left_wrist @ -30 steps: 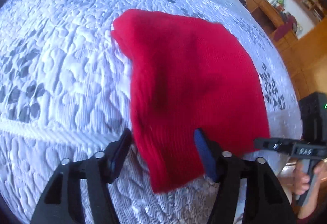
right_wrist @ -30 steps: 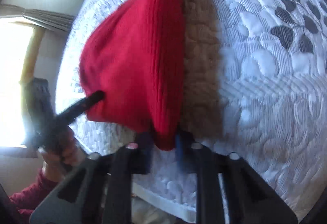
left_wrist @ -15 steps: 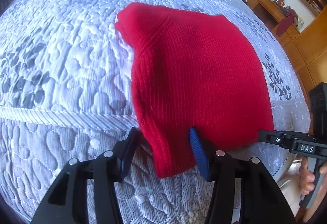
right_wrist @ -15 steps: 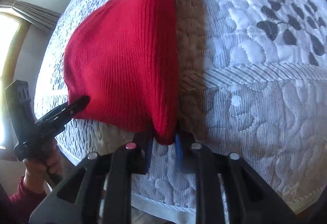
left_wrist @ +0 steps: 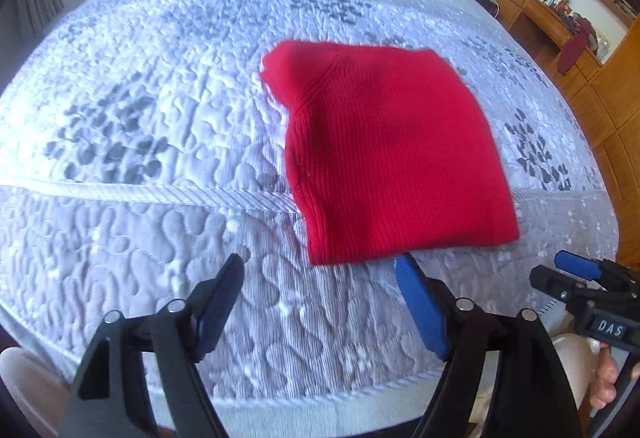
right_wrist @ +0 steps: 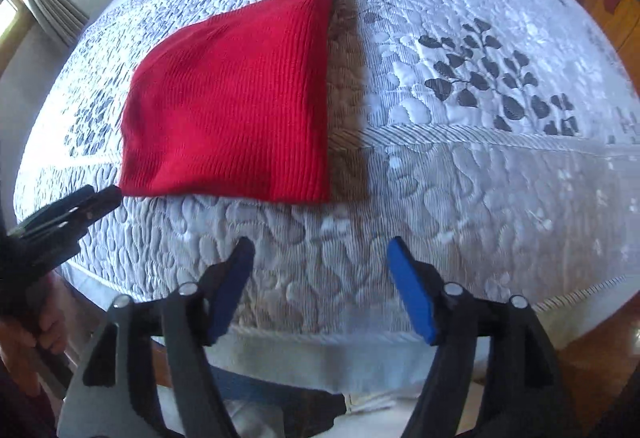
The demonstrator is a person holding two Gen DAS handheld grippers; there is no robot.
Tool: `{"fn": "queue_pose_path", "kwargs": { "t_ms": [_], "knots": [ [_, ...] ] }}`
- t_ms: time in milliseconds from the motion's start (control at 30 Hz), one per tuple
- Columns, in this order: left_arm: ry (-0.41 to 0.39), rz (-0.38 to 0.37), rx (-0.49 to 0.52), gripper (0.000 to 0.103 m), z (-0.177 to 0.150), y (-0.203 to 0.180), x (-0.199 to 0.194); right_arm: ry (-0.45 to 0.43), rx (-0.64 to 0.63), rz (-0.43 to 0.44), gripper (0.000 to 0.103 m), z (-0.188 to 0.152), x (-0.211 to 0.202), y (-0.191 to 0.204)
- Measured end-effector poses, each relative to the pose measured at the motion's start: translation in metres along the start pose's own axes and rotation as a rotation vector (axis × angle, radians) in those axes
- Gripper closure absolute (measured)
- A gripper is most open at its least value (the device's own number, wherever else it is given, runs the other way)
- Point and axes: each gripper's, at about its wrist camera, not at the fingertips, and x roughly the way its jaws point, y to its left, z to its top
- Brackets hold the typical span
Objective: Fold small clothes
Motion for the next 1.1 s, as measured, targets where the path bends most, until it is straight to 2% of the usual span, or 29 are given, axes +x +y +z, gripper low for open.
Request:
{"fn": "queue_pose_path", "kwargs": {
  "t_ms": [200,300,733,1100],
  "knots": [
    [-0.053,0.034,0.023,0.015,-0.004,-0.013,-0.037,-0.041,0.002,-0.04,0.014,-0.008,-0.023,0.017],
    [-0.071,0.048,0.04,0.012,-0.007,-0.017,-0.054,-0.051,0.004,-0.042,0.012,-0.011,-0.031,0.023],
    [-0.091,0.1,0.029,0.012,-0.016,-0.011,-0.091,-0.034,-0.007,0.01,0.011,-0.018,-0.049,0.047],
    [-0.119,0.138,0.064,0.012,-0.018,-0.02,-0.107,-0.065,-0.023,-0.006,0.011,-0.015,-0.065,0.055]
  ]
}}
